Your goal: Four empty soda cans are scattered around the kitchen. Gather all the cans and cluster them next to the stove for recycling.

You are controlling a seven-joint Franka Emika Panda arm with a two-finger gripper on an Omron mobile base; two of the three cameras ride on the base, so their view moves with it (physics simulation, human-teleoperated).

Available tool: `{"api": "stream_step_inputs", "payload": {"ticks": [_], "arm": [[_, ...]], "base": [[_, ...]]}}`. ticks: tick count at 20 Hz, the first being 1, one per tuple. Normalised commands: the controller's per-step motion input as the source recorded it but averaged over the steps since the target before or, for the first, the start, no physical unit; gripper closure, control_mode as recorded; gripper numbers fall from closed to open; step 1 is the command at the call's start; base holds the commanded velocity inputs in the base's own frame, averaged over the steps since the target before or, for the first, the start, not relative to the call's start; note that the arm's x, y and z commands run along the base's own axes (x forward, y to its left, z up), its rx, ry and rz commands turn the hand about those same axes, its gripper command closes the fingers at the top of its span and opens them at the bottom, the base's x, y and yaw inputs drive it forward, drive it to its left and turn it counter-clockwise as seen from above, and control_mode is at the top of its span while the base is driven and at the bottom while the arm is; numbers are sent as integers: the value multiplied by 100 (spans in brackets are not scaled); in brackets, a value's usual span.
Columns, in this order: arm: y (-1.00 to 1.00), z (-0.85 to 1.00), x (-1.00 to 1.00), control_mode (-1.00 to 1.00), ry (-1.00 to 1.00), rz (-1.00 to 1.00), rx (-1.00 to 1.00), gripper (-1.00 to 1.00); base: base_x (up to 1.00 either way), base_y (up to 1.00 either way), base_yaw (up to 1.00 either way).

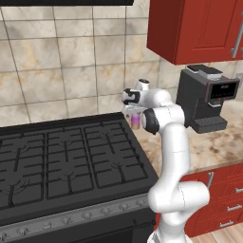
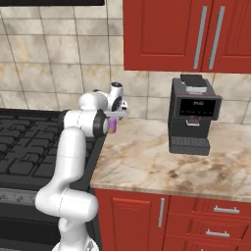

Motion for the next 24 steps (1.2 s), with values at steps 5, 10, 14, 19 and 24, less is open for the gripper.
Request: {"api": "stream_step_inputs", "payload": {"ticks": [5,10,14,19,24], "arm": [[3,1,0,-100,0,0,0,-100],[0,9,0,-100,-1,0,0,-100],[0,24,0,-100,-2,0,0,-100],[0,33,-10,-100,-4,0,0,-100],[0,44,-15,-100,-4,0,0,-100]], "base": [[0,0,0],[0,0,0],[0,0,0],[0,0,0],[0,0,0]]}}
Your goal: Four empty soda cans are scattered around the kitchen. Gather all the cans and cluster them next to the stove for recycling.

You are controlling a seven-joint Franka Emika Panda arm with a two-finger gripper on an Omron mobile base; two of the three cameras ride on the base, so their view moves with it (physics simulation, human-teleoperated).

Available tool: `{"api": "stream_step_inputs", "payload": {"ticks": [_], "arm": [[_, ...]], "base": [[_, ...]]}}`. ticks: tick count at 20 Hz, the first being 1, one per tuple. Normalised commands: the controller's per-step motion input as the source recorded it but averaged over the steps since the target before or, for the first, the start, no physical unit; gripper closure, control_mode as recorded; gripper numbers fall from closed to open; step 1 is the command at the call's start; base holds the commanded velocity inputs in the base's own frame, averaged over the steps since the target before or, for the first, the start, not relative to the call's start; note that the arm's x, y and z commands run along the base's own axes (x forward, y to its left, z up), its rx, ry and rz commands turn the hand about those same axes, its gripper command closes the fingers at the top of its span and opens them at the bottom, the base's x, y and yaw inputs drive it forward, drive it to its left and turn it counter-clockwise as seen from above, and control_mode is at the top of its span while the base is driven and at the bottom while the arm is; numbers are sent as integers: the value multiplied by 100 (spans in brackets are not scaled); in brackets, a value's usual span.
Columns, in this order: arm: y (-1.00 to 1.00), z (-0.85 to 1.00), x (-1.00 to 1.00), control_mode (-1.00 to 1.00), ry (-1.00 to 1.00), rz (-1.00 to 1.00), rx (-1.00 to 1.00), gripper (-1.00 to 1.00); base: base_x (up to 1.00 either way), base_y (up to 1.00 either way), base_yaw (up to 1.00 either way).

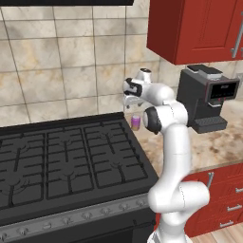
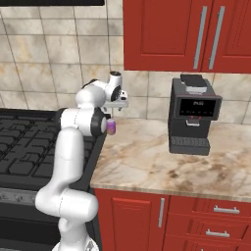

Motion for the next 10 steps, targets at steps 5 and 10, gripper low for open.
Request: {"api": "stream_step_inputs", "payload": {"ticks": [5,10], "arm": [[-1,50,-21,-100,-4,0,0,-100],[-4,50,-30,-100,-8,0,0,-100]], "base": [[0,0,0],[0,0,0]]}}
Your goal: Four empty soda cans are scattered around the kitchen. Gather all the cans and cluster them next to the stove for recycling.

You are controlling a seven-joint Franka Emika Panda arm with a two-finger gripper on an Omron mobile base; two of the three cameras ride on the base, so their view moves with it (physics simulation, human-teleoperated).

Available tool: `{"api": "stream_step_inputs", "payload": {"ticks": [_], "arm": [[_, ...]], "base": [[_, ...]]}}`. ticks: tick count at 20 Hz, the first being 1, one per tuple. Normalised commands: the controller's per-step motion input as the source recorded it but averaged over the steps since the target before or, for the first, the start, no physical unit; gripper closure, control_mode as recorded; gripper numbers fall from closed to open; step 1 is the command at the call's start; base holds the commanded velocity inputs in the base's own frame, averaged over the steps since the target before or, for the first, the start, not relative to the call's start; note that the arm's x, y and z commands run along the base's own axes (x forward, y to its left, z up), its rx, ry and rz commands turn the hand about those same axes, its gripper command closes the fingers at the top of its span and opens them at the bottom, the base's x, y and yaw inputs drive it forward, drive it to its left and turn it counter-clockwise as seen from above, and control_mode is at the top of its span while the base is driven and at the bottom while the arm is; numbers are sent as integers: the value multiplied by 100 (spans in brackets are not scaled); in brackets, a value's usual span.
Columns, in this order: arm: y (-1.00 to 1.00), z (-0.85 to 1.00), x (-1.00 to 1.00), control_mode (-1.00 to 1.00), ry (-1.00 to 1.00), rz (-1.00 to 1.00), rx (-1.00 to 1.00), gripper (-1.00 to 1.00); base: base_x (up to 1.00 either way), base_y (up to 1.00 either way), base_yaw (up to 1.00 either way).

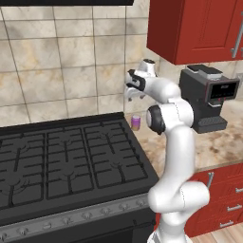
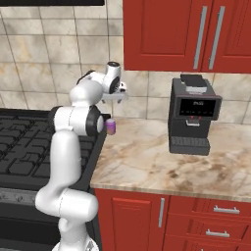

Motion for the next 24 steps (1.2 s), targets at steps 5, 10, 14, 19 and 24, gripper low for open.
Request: {"api": "stream_step_inputs", "payload": {"ticks": [5,10,14,19,24], "arm": [[-9,50,-43,-100,-11,0,0,-100],[-6,36,-57,-100,-7,1,0,-100],[-1,30,-57,-100,-1,3,0,-100],[-11,33,-58,-100,-3,1,0,-100],[-14,14,-54,-100,-5,0,0,-100]], "base": [[0,0,0],[0,0,0],[0,0,0],[0,0,0],[0,0,0]]}}
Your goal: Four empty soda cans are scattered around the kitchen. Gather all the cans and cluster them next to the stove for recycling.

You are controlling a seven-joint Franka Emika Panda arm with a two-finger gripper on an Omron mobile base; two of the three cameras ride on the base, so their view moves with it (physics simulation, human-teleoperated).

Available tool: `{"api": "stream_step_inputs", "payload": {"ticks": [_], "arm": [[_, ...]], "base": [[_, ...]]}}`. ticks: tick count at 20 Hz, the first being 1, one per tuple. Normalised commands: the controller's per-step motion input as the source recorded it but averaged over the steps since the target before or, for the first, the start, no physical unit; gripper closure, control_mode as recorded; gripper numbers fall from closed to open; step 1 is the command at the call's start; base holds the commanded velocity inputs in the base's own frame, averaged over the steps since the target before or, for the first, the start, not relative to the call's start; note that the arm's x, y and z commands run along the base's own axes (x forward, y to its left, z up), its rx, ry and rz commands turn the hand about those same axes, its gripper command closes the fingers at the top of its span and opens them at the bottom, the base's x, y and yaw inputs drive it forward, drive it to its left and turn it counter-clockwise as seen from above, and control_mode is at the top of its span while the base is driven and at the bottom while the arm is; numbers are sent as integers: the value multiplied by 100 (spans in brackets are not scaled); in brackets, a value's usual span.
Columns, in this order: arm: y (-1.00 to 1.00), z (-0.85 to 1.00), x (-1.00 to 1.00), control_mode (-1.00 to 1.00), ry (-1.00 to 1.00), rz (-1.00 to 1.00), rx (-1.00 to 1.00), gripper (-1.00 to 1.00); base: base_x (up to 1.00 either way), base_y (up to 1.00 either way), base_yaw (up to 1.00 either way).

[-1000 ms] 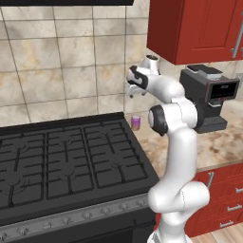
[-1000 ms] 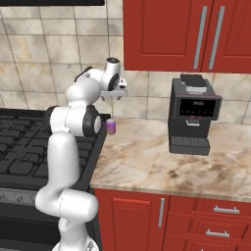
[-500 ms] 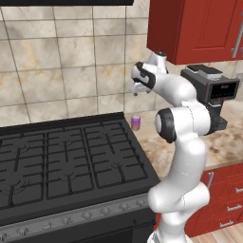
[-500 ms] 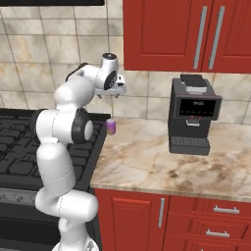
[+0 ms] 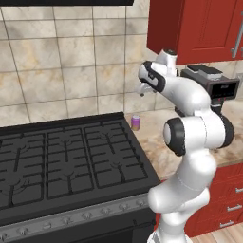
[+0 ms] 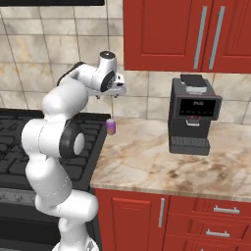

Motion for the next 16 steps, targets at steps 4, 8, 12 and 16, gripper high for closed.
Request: {"api": "stream_step_inputs", "payload": {"ticks": [4,8,12,16], "arm": [[-16,0,-64,-100,-5,0,0,-100],[-23,0,-71,-100,-9,0,1,-100],[-14,0,-68,-100,-10,0,0,-100],[-1,0,-22,-100,-1,0,0,-100]], "base": [[0,0,0],[0,0,0],[0,0,0],[0,0,0]]}}
